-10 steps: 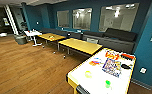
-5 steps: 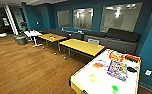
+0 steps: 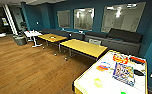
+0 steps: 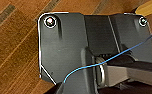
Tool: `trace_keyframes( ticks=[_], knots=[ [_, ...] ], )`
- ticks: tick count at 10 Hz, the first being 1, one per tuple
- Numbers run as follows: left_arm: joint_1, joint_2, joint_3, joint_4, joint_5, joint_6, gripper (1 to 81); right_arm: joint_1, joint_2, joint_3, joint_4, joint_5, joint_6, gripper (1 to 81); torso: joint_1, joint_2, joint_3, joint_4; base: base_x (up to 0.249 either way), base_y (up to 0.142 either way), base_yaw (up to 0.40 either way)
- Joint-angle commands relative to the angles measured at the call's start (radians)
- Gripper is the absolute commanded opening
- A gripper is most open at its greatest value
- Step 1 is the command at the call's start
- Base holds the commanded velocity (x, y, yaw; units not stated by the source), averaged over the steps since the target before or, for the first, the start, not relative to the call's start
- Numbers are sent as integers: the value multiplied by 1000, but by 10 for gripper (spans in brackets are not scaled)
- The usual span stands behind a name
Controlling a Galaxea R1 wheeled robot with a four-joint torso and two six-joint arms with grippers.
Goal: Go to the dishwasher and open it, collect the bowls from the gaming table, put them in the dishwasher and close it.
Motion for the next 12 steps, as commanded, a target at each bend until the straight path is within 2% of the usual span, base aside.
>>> trace_keyframes(
  ticks=[1, 8, 12],
  knots=[
    [-39, -5, -2, 5, 52, 7, 811, 41, -1, 1, 1, -57, -3, 811, 0, 0, 0, 0, 157, 106, 0],
    [-39, -5, -2, 5, 52, 6, 811, 42, -1, 2, 1, -57, -3, 811, 0, 0, 0, 0, 157, 96, 0],
    [-39, -4, -2, 5, 54, 6, 811, 45, 0, 5, 1, -57, -3, 811, 1, 1, 0, 0, 84, 0, 0]
  ],
)
